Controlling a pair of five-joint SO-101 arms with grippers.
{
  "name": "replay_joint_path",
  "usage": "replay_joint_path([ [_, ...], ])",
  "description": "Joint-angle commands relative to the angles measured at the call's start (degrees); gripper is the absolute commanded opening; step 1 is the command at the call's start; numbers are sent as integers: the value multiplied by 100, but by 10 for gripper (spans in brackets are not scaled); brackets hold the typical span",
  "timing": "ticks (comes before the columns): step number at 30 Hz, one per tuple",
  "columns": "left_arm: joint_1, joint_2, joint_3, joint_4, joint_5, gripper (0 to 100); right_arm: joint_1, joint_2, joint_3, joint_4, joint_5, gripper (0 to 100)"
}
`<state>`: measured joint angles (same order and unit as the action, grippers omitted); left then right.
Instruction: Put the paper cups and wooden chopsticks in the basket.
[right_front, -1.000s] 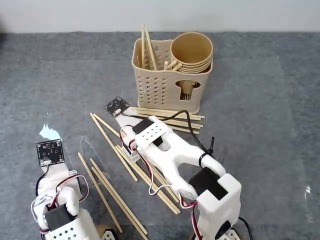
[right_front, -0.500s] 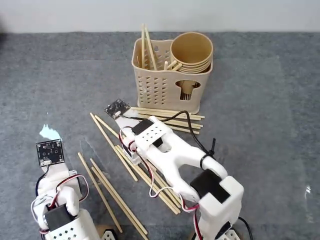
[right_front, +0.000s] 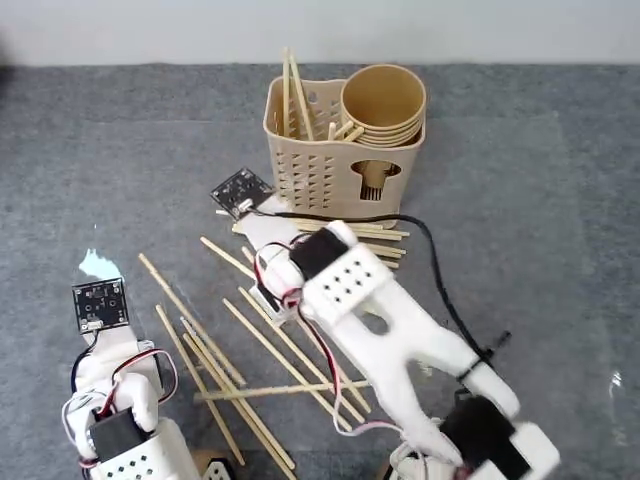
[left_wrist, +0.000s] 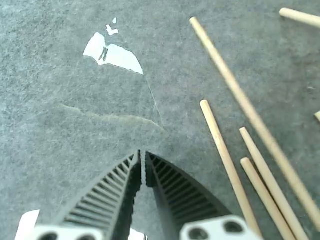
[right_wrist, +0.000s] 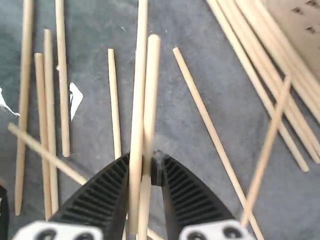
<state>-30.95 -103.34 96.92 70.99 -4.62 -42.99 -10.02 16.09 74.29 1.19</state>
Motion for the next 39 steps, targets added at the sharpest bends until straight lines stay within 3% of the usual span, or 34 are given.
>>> replay_joint_path([
  [1,26,-97,-48,18,-9,14,57,-804,-167,224,44,8],
  [12,26,-97,-48,18,-9,14,567,-2009,-510,207,53,8],
  [22,26,-97,-48,18,-9,14,848,-1991,-2321,-57,53,8],
  [39,26,-97,-48,18,-18,14,1640,-268,-2681,-4593,44,9],
])
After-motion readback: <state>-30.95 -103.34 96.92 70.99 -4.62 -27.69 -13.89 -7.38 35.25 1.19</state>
